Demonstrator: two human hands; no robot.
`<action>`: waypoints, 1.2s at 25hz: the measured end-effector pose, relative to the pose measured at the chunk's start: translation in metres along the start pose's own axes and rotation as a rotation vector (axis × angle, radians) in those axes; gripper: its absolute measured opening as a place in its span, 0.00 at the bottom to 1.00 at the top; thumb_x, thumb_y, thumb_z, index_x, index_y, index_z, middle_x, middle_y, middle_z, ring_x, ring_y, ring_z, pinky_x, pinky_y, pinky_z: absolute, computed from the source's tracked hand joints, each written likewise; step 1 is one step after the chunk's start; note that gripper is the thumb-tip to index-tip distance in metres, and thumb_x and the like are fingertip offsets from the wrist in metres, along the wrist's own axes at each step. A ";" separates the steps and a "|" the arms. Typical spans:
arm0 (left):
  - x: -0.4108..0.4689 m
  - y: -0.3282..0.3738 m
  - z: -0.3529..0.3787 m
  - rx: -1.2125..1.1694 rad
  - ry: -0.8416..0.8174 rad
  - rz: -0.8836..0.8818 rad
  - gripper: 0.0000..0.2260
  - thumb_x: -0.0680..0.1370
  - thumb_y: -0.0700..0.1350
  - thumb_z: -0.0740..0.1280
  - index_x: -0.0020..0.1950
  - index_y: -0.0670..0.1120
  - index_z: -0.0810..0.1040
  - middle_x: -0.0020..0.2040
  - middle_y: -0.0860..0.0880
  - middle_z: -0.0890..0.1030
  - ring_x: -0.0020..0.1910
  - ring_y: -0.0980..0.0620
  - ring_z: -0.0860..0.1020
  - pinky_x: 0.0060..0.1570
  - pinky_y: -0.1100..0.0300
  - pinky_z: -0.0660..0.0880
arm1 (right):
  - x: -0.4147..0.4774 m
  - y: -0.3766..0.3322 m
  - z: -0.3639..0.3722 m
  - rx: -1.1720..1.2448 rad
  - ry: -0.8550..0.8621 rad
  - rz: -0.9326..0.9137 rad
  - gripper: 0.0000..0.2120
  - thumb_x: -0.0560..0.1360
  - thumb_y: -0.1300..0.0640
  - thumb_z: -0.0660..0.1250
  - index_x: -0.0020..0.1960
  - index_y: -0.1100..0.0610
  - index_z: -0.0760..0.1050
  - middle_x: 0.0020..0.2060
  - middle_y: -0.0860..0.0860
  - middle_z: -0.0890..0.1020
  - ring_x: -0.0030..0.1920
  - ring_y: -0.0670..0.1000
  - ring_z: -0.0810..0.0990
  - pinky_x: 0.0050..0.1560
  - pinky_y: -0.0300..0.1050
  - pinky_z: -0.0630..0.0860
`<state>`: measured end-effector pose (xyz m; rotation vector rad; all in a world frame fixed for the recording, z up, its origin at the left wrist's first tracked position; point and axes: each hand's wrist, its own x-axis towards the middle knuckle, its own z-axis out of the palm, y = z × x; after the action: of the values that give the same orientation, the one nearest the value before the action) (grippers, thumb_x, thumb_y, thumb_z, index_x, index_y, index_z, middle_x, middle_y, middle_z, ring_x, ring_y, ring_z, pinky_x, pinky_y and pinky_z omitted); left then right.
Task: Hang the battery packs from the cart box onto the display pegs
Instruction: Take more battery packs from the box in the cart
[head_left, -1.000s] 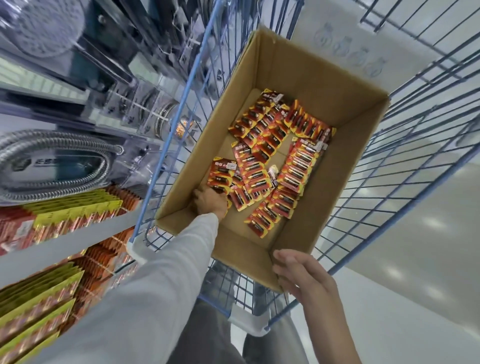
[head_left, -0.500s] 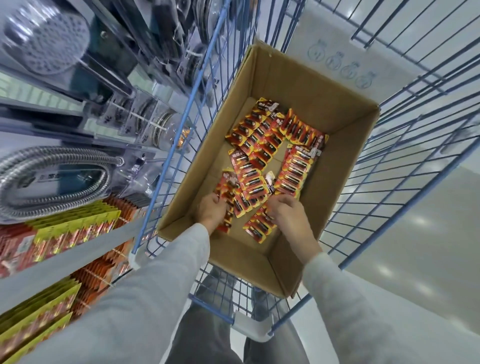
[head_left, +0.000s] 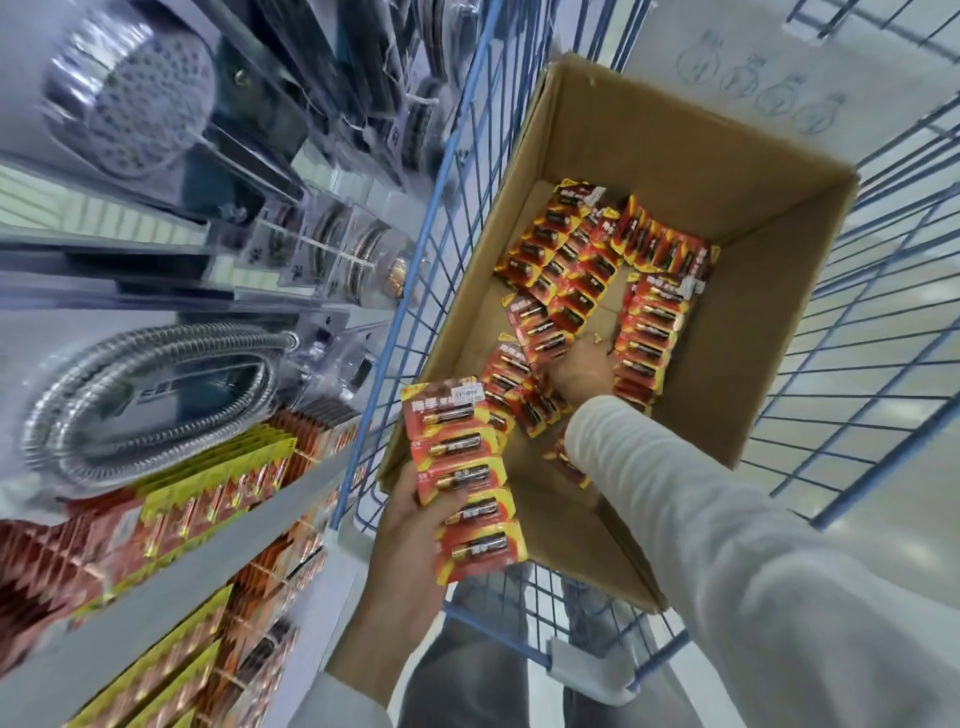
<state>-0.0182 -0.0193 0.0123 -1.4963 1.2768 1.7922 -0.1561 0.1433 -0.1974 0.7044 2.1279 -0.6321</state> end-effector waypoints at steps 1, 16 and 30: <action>0.001 0.000 -0.005 -0.039 -0.001 -0.014 0.26 0.71 0.41 0.75 0.67 0.59 0.78 0.57 0.48 0.87 0.52 0.43 0.87 0.38 0.50 0.83 | 0.002 0.004 0.000 0.025 0.012 -0.009 0.34 0.72 0.44 0.75 0.68 0.62 0.69 0.64 0.60 0.76 0.64 0.63 0.75 0.64 0.54 0.73; -0.053 -0.007 -0.040 -0.061 -0.102 0.125 0.27 0.74 0.37 0.73 0.69 0.56 0.77 0.58 0.44 0.86 0.54 0.39 0.86 0.48 0.41 0.84 | -0.153 0.027 -0.075 1.016 -0.630 0.108 0.26 0.71 0.72 0.73 0.67 0.58 0.74 0.58 0.58 0.84 0.59 0.60 0.84 0.57 0.56 0.81; -0.277 -0.090 -0.073 -0.606 -0.098 0.675 0.18 0.81 0.51 0.62 0.71 0.53 0.76 0.62 0.43 0.85 0.57 0.40 0.85 0.50 0.44 0.85 | -0.445 0.071 -0.179 0.883 -0.888 -0.713 0.19 0.77 0.62 0.69 0.67 0.52 0.77 0.60 0.61 0.83 0.57 0.63 0.84 0.51 0.57 0.83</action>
<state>0.1719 0.0132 0.2423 -1.3010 1.3586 2.8534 0.0349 0.1885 0.2463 -0.0171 1.1398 -1.9051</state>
